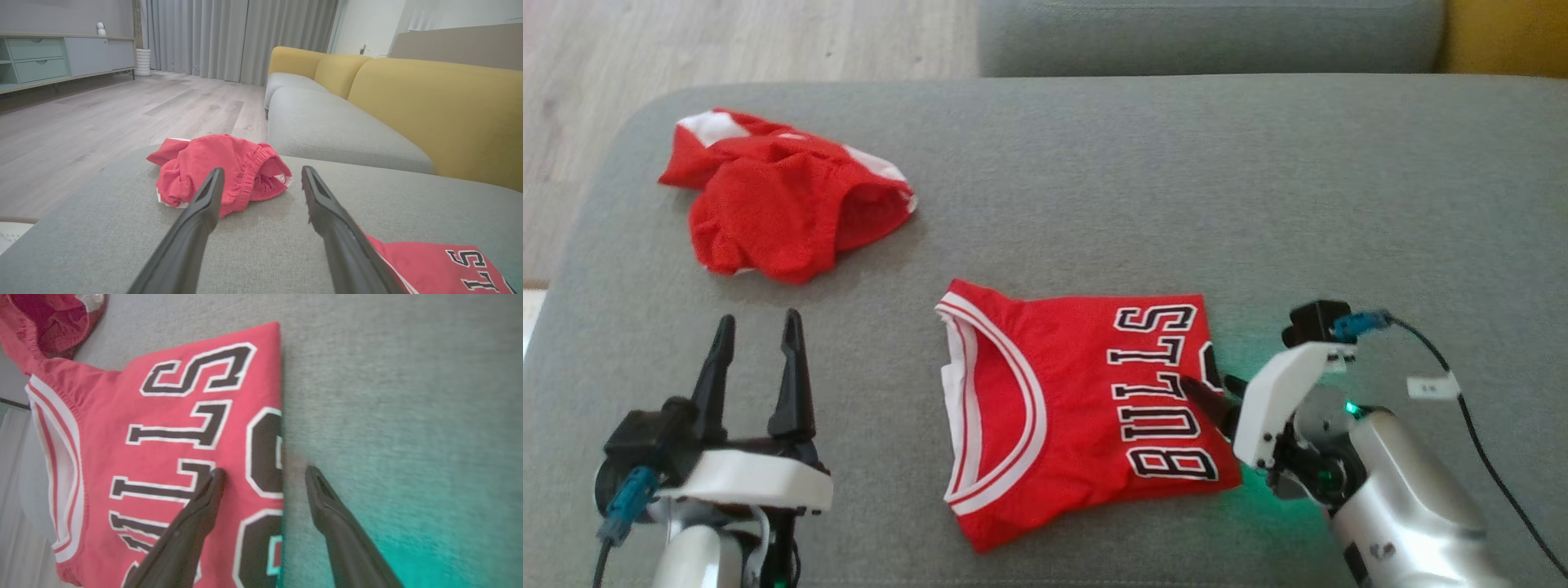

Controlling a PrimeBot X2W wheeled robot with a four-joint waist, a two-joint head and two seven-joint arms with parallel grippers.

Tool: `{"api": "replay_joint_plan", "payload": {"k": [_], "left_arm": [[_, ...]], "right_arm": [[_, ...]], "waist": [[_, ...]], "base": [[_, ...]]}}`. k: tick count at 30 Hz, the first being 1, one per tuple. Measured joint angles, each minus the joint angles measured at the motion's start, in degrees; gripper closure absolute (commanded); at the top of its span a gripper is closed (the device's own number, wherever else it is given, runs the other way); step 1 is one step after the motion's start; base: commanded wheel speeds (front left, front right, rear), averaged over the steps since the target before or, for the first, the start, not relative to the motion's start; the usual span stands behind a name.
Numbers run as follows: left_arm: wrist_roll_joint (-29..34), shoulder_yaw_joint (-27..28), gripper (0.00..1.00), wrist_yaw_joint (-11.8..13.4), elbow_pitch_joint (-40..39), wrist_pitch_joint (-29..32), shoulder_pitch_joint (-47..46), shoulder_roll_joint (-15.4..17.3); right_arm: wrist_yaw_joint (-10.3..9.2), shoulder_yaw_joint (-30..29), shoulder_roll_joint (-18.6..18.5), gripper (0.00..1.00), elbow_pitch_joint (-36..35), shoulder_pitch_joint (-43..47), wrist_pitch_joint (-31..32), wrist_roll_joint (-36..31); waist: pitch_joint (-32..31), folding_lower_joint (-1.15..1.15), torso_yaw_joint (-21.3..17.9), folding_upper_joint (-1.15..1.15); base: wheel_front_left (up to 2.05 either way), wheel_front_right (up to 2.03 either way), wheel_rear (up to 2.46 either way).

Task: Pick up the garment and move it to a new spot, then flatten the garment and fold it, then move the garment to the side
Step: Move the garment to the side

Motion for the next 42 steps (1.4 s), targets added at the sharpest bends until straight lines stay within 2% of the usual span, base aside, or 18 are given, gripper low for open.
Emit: {"api": "replay_joint_plan", "payload": {"k": [4, 6, 7, 8, 14, 21, 29, 42], "left_arm": [[-0.2, -0.3, 0.0, -0.1, 0.8, 0.0, 0.0, -0.1], [-0.2, -0.3, 0.0, -0.1, 0.9, 0.0, 0.0, -0.2], [-0.2, -0.3, 0.0, -0.1, 1.0, 0.0, -0.1, -0.2], [-0.2, -0.3, 0.0, -0.1, 1.1, 0.0, -0.3, -0.2], [-1.2, -0.5, 0.0, -1.0, 0.8, 0.0, -2.2, -0.3], [-1.3, -3.1, 0.0, -2.2, 0.4, 0.0, -5.4, -0.4], [-1.1, -5.7, 0.0, -2.6, 1.7, -0.1, -9.2, -0.1], [0.1, -8.2, 0.0, -2.7, 3.5, 0.3, -12.3, 1.8]], "right_arm": [[0.0, 0.9, 0.3, 0.0, 0.2, -1.4, 2.5, 2.4], [0.0, 1.4, 0.4, 0.58, 0.1, -1.4, 1.9, 2.6], [0.0, 1.5, 0.4, 0.91, 0.1, -1.4, 1.0, 2.5], [0.0, 1.7, 0.4, 1.0, 0.2, -1.5, 0.0, 2.5], [0.0, 3.0, -0.2, 1.0, -0.3, -3.5, -6.3, 1.1], [0.0, 2.0, -4.2, 1.0, -1.3, -10.3, -11.2, 1.1], [0.0, 0.4, -5.4, 1.0, -1.2, -11.7, -14.1, 1.4], [0.0, 1.2, -5.7, 1.0, -3.0, -11.9, -18.0, 4.5]], "waist": [[0.7, 0.0, 1.2, 0.0], [1.0, 0.0, 1.3, 0.0], [1.2, 0.0, 1.3, 0.0], [1.4, 0.0, 1.3, 0.0], [2.5, 0.0, -0.4, 0.0], [3.9, 0.0, -4.6, 0.0], [5.1, 0.01, -10.9, 0.0], [7.7, 0.0, -24.1, 0.0]], "base": [[0.0, 0.0, 0.0], [0.0, 0.0, 0.0], [0.0, 0.0, 0.0], [0.0, 0.0, 0.0], [0.0, 0.0, 0.0], [0.0, 0.0, 0.0], [0.0, 0.0, 0.0], [0.0, 0.0, 0.0]]}}
